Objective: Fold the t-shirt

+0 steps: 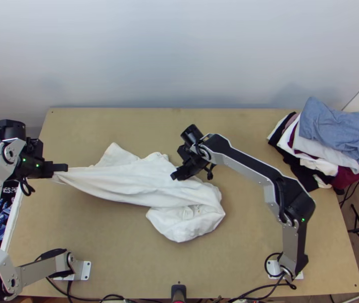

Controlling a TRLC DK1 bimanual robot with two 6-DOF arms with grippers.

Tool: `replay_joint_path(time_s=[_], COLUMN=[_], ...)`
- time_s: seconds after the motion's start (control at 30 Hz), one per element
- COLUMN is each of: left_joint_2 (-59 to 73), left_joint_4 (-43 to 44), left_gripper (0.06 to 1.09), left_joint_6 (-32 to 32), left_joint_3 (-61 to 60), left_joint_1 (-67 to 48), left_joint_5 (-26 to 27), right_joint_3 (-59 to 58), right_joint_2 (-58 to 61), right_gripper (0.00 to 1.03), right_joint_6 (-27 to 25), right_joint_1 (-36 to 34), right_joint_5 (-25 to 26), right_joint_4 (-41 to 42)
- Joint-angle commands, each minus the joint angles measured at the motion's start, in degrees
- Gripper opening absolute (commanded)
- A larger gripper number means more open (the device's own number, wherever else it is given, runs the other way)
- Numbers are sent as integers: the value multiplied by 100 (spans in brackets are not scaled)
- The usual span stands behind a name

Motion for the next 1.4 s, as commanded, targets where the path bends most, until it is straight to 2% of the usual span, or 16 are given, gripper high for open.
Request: replay_joint_path(time_s=[0.0, 0.23, 0.37, 0.53, 0.63, 0.73, 0.8, 1.0, 1.1, 1.23, 1.37], left_joint_2=[-21, -30, 137, 278, 269, 155, -30, -794, -1207, -1506, -1524], left_joint_4=[59, 340, 402, 393, 182, -108, -231, -336, -371, -354, -319], left_gripper=[10, 10, 10, 10, 10, 10, 10, 10, 10, 10, 10], left_joint_6=[36, -237, -738, -1318, -1397, -1370, -1159, -685, -386, -254, -342], left_joint_3=[-41, 135, 750, 1735, 2165, 2368, 2227, 1120, 241, -629, -832], left_joint_1=[127, 321, 593, 1085, 1296, 1340, 1340, 1252, 989, 277, -180], left_joint_5=[-2, 24, 376, 1114, 1352, 1378, 1387, 1387, 1378, 1211, 1114], right_joint_3=[-51, 380, 995, 1435, 1347, 943, 248, -1580, -2503, -3267, -3601], right_joint_2=[-702, -2012, -2513, -3058, -3462, -3822, -4147, -4754, -4789, -4332, -3822], right_gripper=[3, 3, 3, 3, 3, 3, 3, 3, 3, 3, 3], right_joint_6=[-5, 153, 144, 127, 91, -137, -251, -357, -506, -506, -629], right_joint_1=[-166, -851, -1177, -1300, -1115, -764, -684, -781, -561, 1, 880], right_joint_5=[94, 226, 631, 639, 560, 481, 472, 446, 428, 402, 349], right_joint_4=[159, 71, -61, -861, -1432, -2012, -2091, -2100, -2091, -2021, -1951])
